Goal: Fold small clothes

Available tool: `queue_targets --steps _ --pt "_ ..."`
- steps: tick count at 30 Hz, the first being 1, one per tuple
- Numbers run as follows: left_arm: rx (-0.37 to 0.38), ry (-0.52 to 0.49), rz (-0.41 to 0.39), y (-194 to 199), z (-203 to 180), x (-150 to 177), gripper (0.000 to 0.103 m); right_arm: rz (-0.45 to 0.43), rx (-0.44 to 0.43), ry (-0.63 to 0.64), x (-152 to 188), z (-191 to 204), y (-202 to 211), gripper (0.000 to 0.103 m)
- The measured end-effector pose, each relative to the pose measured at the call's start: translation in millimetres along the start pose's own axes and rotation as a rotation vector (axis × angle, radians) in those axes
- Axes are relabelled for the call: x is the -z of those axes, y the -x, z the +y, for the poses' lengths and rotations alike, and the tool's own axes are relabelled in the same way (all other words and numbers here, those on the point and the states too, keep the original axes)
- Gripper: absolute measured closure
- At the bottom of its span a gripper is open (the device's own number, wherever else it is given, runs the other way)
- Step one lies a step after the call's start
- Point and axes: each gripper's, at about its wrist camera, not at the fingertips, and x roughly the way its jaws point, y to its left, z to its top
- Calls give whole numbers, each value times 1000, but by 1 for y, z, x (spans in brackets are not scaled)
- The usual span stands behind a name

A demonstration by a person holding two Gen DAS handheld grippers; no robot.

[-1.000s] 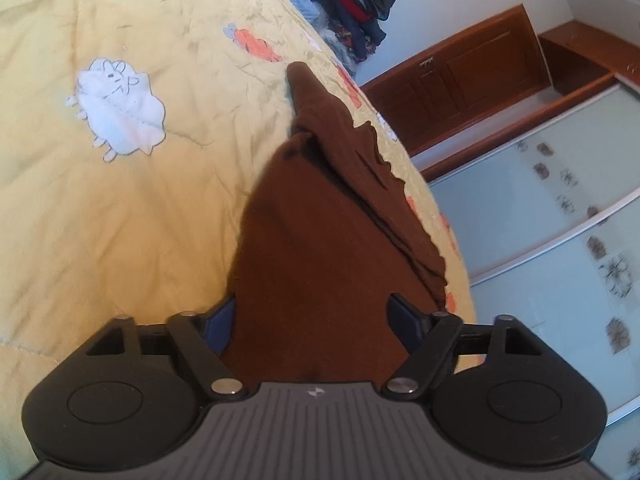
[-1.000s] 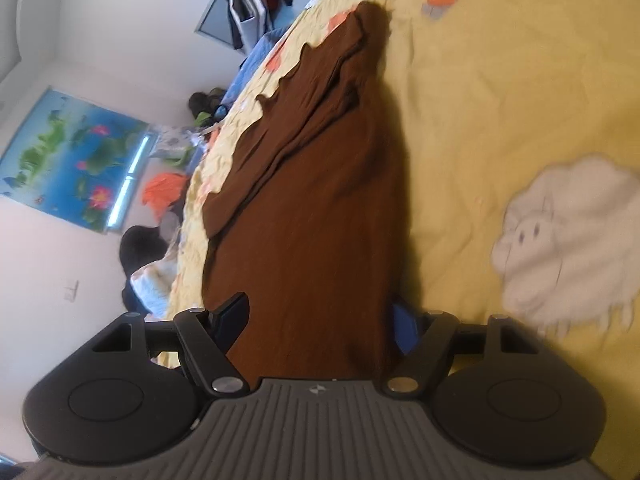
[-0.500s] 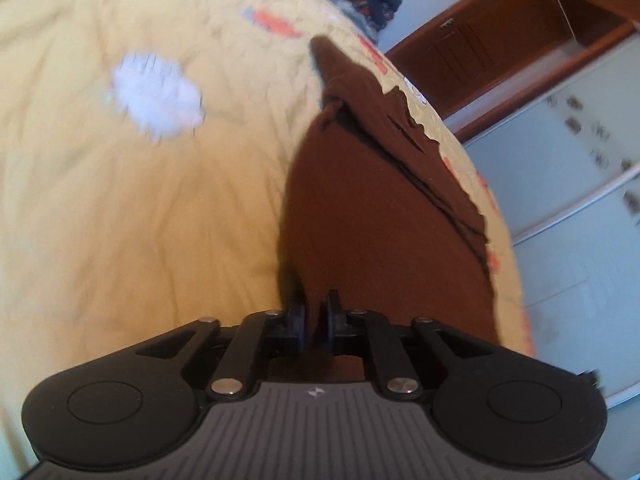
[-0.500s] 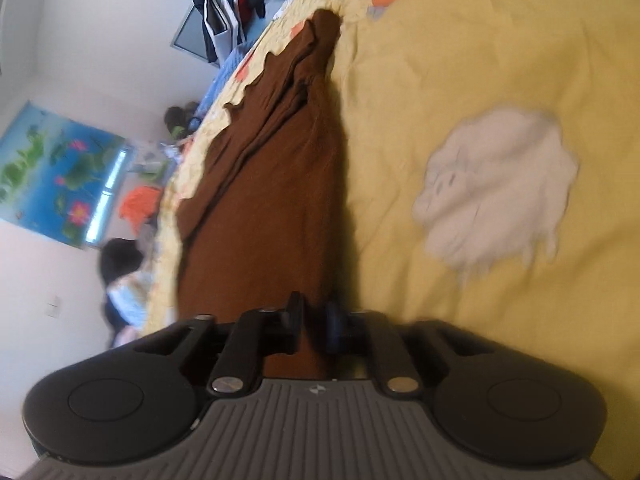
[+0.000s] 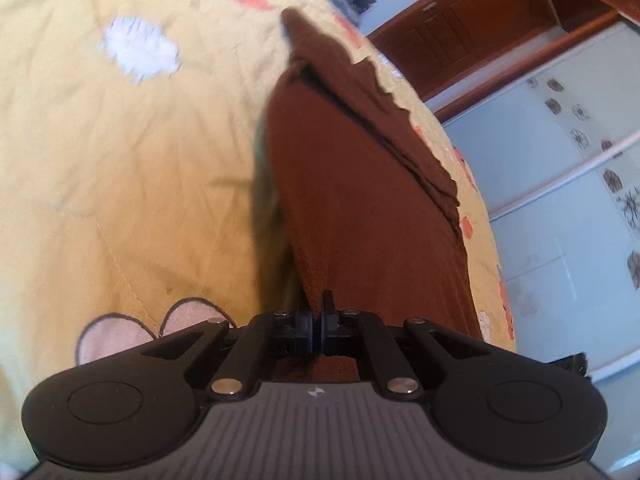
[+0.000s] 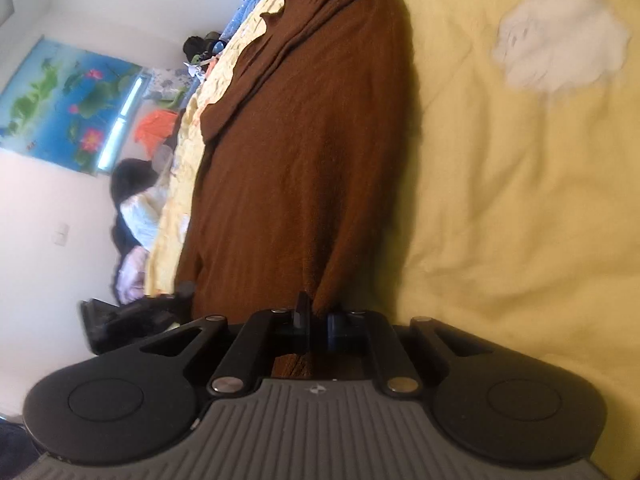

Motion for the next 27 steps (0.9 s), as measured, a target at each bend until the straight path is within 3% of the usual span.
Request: queue_targets --steps 2,5,7,8,9,10,12,13,14,15,16,17,19,23,25,27 --pt "-52 -59 -17 10 -5 2 100 -13 7 27 4 6 15 89" --pt "-145 -102 11 0 6 10 100 -4 90 43 13 -2 20 94" --pt "-136 -108 -2 2 6 11 99 -33 51 0 16 -13 20 92" --pt "-143 -112 3 6 4 9 98 -38 43 -19 17 -15 20 86" --pt "-150 -131 -11 12 -1 6 98 -39 31 -24 17 -13 22 75" --pt "-164 -157 -33 17 -6 2 98 -44 31 -25 16 -12 27 57" --pt "-179 -230 -80 24 -21 -10 94 -108 54 -1 9 -5 39 38" --pt "-184 -261 -113 22 -31 -18 87 -147 80 20 2 0 44 38" --pt "-188 -288 -147 17 -42 -27 72 -182 100 40 -9 5 47 38" --pt "-191 -317 -177 8 -53 -34 62 -215 111 54 -21 10 46 38" --pt "-200 -343 -210 -4 -64 -41 41 -241 120 72 -35 14 43 35" --pt "-221 -361 -250 -20 -74 -46 33 -268 146 99 -49 22 34 32" --pt "-249 -382 -261 -61 -89 -54 33 -325 194 157 -78 38 8 19" --pt "-321 -440 -212 -133 -102 -64 33 -343 193 195 -123 53 -55 20" --pt "-421 -504 -200 -153 -99 -63 33 -356 271 250 -136 59 -80 20" --pt "-469 -620 -239 -156 -95 -53 31 -365 367 351 -137 58 -96 16"
